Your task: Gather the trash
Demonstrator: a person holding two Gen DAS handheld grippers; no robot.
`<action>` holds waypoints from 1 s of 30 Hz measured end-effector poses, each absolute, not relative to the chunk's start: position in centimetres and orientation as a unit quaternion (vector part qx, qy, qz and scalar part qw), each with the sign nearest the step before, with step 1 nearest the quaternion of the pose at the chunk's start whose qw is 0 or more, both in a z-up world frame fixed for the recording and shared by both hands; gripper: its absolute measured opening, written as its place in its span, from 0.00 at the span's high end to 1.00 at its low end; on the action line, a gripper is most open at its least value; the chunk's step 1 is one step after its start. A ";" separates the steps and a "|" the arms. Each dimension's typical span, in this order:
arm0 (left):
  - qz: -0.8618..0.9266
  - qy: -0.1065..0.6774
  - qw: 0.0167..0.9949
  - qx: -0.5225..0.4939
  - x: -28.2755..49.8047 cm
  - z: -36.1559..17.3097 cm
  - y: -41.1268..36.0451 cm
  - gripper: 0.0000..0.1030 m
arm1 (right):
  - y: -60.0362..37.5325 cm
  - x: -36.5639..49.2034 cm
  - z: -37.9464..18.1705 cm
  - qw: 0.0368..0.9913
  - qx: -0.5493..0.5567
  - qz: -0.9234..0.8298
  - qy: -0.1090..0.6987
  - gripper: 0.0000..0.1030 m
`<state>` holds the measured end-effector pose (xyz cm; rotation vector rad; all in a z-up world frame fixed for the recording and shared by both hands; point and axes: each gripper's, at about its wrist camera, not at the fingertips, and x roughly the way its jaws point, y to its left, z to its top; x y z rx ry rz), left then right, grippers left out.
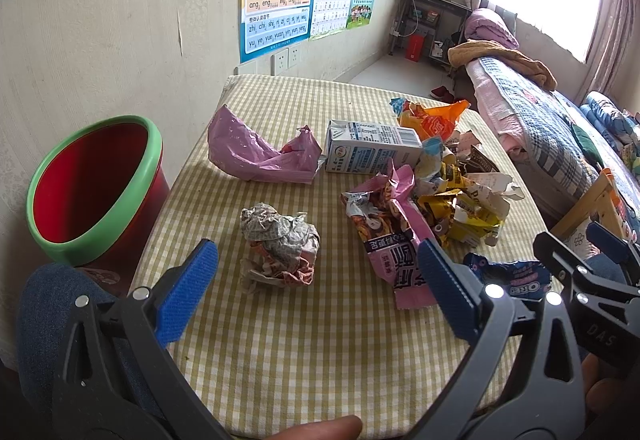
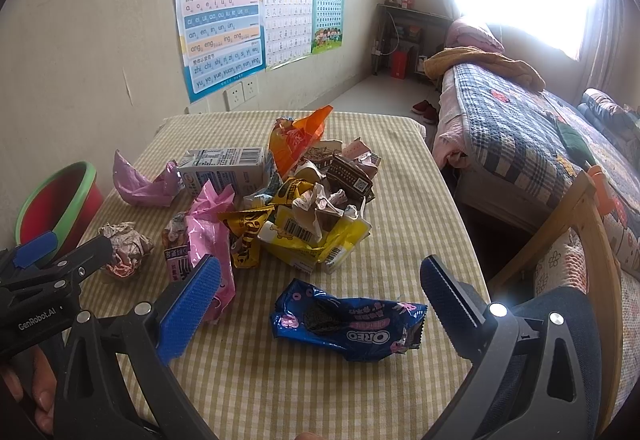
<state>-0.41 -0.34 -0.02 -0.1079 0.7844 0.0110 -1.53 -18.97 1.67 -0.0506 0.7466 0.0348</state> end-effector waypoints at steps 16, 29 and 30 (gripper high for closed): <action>0.009 0.404 0.912 -0.069 0.0 0.1 0.9 0.05 | -19.3 -0.6 2.2 0.927 -0.016 0.035 0.373 0.07; 0.020 0.437 0.898 -0.054 2.5 -0.4 2.2 0.05 | -20.9 2.8 2.9 0.918 0.009 0.057 0.393 0.07; 0.020 0.440 0.896 -0.054 2.8 -0.5 2.3 0.05 | -20.7 3.2 2.8 0.916 0.004 0.058 0.397 0.07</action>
